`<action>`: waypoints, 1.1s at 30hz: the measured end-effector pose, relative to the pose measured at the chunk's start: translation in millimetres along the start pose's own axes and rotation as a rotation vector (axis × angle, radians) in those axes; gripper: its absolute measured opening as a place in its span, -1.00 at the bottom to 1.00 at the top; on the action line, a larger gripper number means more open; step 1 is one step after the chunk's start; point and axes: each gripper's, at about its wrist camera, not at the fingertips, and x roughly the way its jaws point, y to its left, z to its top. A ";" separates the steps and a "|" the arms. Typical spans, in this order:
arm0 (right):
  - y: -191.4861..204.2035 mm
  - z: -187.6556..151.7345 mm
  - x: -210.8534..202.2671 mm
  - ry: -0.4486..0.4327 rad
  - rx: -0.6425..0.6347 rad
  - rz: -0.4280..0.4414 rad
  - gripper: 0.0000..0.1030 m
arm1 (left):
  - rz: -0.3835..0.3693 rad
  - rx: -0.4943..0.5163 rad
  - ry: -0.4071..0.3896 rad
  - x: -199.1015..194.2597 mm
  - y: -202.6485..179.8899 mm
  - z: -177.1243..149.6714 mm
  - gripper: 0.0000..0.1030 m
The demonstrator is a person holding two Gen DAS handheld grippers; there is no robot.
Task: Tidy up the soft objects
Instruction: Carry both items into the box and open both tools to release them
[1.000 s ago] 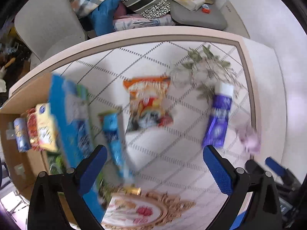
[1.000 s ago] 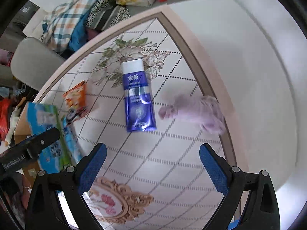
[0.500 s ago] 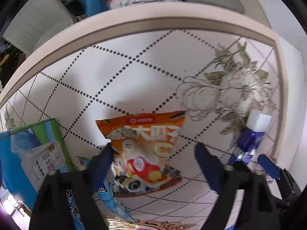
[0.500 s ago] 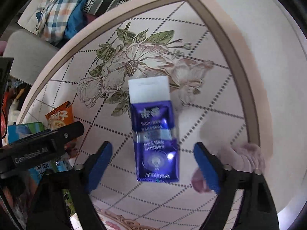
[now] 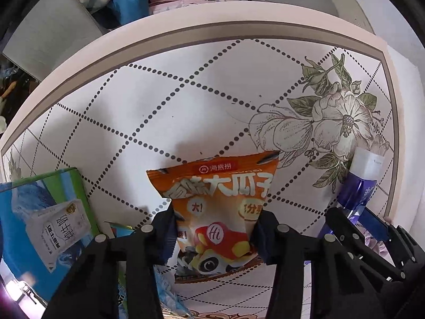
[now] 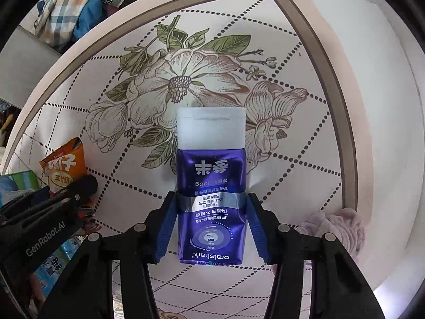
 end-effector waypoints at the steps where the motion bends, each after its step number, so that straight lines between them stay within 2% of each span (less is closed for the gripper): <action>1: -0.7 0.7 0.1 -0.002 -0.001 0.000 0.04 | -0.001 0.001 -0.003 0.4 0.6 -0.3 -0.16; 9: 4.0 -5.9 -7.5 -0.032 -0.032 -0.033 0.02 | 0.008 0.031 -0.032 -8.2 -1.8 -5.4 -0.18; 11: 8.6 -9.9 -14.5 -0.051 -0.038 -0.032 0.02 | -0.012 0.034 -0.043 -16.7 -4.5 -11.2 -0.18; 18: 20.8 -41.8 -68.0 -0.136 -0.074 0.027 0.01 | -0.100 0.043 -0.176 -87.7 0.9 -43.1 -0.18; 19: 22.2 -47.8 -79.0 -0.151 -0.079 0.041 -0.19 | -0.111 0.046 -0.199 -100.6 3.8 -51.2 -0.18; 20: 25.1 -55.8 -91.4 -0.160 -0.090 0.074 -0.98 | -0.124 0.050 -0.220 -113.3 7.3 -58.6 -0.18; 21: 27.2 -62.4 -102.8 -0.178 -0.094 0.044 -0.99 | -0.148 0.050 -0.250 -128.4 13.3 -70.6 -0.18; 22: 27.1 -67.8 -116.4 -0.200 -0.101 0.070 -0.99 | -0.159 0.049 -0.267 -137.9 17.2 -77.2 -0.18; 25: 33.4 -81.8 -134.1 -0.217 -0.113 0.066 -0.99 | -0.165 0.043 -0.322 -160.3 28.6 -98.5 -0.18; 28: 28.3 -81.8 -128.2 -0.204 -0.117 0.047 -0.99 | -0.172 0.040 -0.331 -164.8 38.4 -108.2 -0.18; 30: 20.1 -81.8 -112.9 -0.145 -0.096 0.063 -0.97 | -0.173 0.035 -0.323 -159.8 47.2 -107.5 -0.18; 31: 18.7 -82.1 -107.3 -0.128 -0.104 0.081 -0.87 | -0.168 0.032 -0.318 -156.8 47.9 -106.5 -0.18; 32: 18.6 -82.0 -99.6 -0.099 -0.104 0.080 -0.47 | -0.166 0.031 -0.314 -153.4 48.0 -106.6 -0.18; 33: 20.3 -83.9 -88.2 -0.073 -0.106 0.047 -0.23 | -0.162 0.033 -0.308 -149.3 49.4 -106.8 -0.18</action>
